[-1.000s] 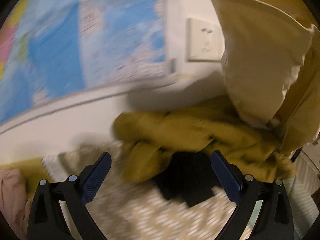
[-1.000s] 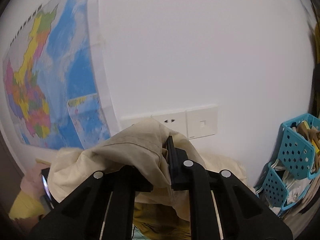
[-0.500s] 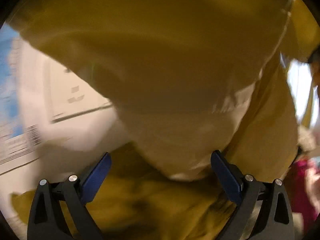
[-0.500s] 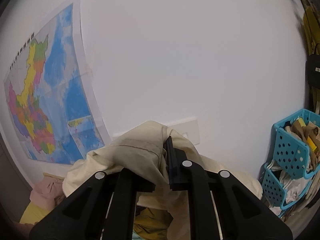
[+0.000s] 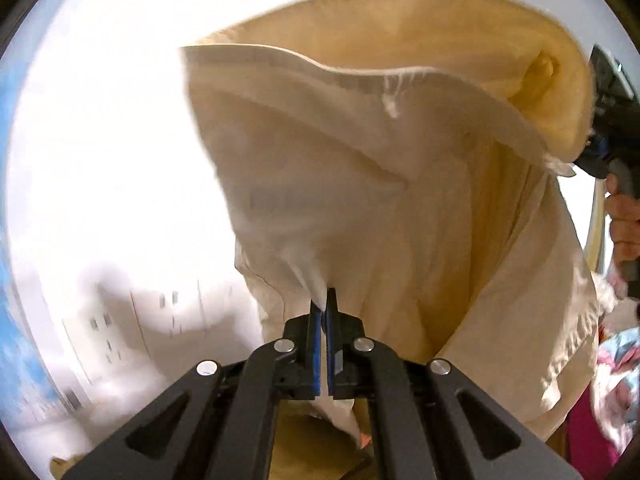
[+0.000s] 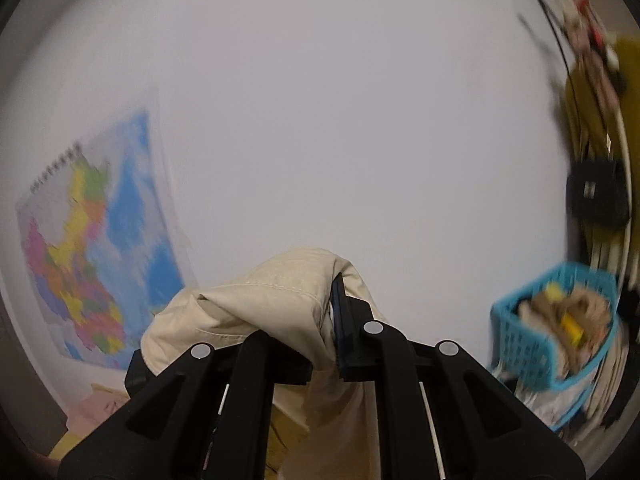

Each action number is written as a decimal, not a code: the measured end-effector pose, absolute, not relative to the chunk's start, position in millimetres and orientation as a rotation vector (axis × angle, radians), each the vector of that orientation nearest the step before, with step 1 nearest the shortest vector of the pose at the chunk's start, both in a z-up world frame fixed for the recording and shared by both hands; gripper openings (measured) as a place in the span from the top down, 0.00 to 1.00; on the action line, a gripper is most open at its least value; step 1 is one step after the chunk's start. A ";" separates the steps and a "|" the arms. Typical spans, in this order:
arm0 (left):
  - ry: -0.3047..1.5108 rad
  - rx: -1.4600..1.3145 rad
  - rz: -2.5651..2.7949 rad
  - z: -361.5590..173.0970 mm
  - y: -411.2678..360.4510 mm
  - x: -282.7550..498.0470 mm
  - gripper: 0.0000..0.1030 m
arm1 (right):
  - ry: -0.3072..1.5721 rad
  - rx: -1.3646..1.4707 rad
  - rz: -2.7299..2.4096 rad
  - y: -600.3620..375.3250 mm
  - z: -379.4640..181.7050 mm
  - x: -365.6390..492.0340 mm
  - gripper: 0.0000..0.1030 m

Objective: Fold large clothes
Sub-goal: 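Raise the cream shirt high with both grippers to let it hang open, then lower the cream shirt onto the bed and open both grippers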

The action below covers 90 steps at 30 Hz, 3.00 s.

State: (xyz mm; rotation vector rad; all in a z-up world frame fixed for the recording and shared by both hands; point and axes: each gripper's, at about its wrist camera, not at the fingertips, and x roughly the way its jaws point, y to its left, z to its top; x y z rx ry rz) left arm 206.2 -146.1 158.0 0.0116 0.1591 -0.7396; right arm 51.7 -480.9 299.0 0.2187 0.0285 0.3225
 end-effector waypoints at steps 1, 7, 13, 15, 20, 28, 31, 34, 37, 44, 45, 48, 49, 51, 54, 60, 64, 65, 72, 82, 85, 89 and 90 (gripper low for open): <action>0.121 0.004 -0.743 174.8 -140.6 191.0 0.99 | 0.007 0.204 0.329 -479.8 309.4 40.2 0.92; -0.064 0.020 -0.782 213.4 -97.3 92.8 0.48 | -0.119 0.141 0.385 -462.5 372.8 -45.5 0.92; -0.022 0.058 -0.887 155.9 -70.8 23.6 0.07 | -0.140 0.086 0.452 -433.4 385.8 -103.8 0.93; 0.019 0.072 -0.892 134.6 -74.4 11.3 0.07 | -0.124 0.076 0.486 -422.6 378.7 -115.9 0.93; 0.110 0.027 -0.880 93.1 -66.0 -4.0 0.90 | -0.050 0.062 0.542 -396.0 353.4 -130.6 0.95; 0.042 -0.090 -0.667 169.3 20.8 -44.9 0.97 | -0.091 0.081 0.594 -394.0 349.3 -186.6 0.95; -0.061 -0.048 -0.585 204.4 59.8 -57.1 0.97 | -0.125 0.097 0.620 -397.1 350.6 -205.2 0.95; -0.119 -0.007 -0.498 240.4 81.1 -85.4 0.97 | -0.154 0.116 0.664 -399.1 350.8 -215.6 0.95; -0.162 0.048 -0.391 270.5 93.7 -124.4 0.97 | -0.156 0.137 0.722 -396.1 351.2 -215.7 0.95; -0.130 0.112 -0.192 305.1 113.7 -207.9 0.96 | -0.139 0.145 0.858 -373.1 341.9 -210.4 0.95; -0.120 0.129 -0.160 304.6 111.0 -214.7 0.96 | -0.135 0.140 0.874 -368.3 340.2 -207.2 0.95; -0.076 0.139 -0.100 307.4 112.9 -213.1 0.96 | -0.105 0.145 0.914 -357.6 332.6 -188.7 0.95; -0.055 0.138 -0.085 307.8 117.0 -204.1 0.96 | -0.070 0.159 0.932 -349.8 328.0 -168.3 0.95; 0.043 0.091 -0.052 296.6 132.6 -170.0 0.96 | 0.015 0.190 0.952 -332.2 316.6 -123.3 0.95; 0.213 0.014 0.018 260.4 164.3 -100.6 0.96 | 0.252 0.238 0.952 -279.6 273.9 -12.0 0.95; 0.492 -0.058 0.223 142.6 230.2 54.6 0.96 | 0.576 0.306 0.908 -191.8 163.6 152.7 0.96; 0.679 -0.102 0.250 65.3 257.7 117.7 0.96 | 0.741 0.259 0.845 -141.3 85.3 213.9 0.97; 0.711 -0.107 0.250 50.0 263.0 129.8 0.96 | 0.752 0.268 0.831 -138.6 78.0 223.9 0.97; 0.790 -0.190 0.212 35.4 297.3 162.6 0.96 | 0.829 0.293 0.799 -130.7 65.9 257.6 0.97; 0.966 -0.278 0.243 0.3 324.9 206.3 0.85 | 0.961 0.318 0.699 -108.5 25.5 321.7 0.92; 0.949 -0.306 0.194 3.1 328.3 196.4 0.70 | 0.912 0.245 0.649 -112.6 37.1 311.3 0.43; 0.833 -0.276 0.138 30.4 321.9 171.8 0.39 | 0.754 0.065 0.707 -112.6 72.3 268.5 0.32; 0.828 -0.267 0.112 33.1 317.4 169.8 0.38 | 0.731 -0.019 0.710 -105.0 77.4 254.6 0.29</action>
